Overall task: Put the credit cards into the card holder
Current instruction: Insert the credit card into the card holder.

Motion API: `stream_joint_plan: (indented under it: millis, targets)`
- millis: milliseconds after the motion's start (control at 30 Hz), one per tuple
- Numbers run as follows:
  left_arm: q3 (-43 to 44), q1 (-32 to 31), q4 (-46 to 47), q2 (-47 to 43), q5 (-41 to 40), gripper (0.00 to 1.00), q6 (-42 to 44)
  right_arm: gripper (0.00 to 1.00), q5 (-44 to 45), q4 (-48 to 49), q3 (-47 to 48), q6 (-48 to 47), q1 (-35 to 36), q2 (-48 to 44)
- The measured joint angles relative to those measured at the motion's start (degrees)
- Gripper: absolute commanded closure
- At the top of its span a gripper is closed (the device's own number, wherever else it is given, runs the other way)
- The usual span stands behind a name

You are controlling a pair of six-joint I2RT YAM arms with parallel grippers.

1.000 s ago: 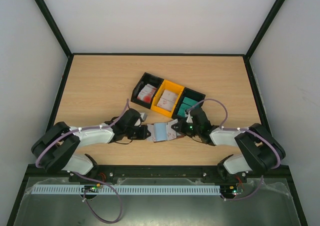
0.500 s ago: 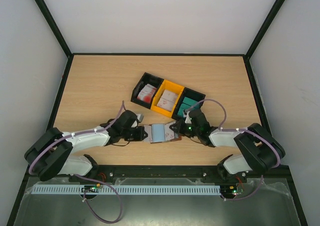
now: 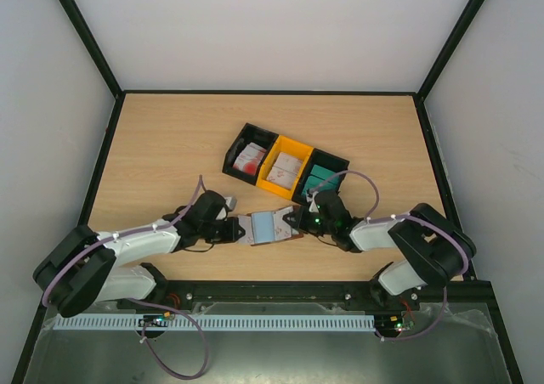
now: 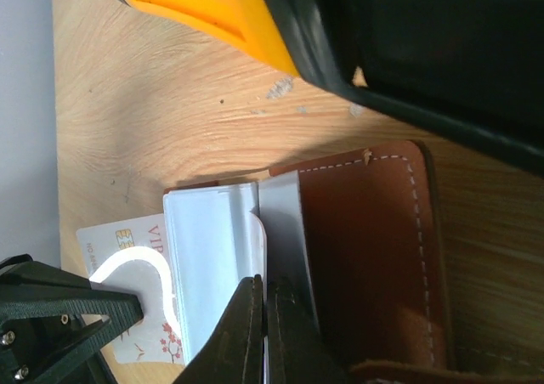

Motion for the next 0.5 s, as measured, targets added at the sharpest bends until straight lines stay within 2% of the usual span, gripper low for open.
stream_joint_plan:
  millis: [500]
  targets:
    - [-0.11, 0.92, -0.37, -0.11, 0.46, 0.98, 0.07, 0.98, -2.95, 4.02, 4.63, -2.64, -0.02, 8.04]
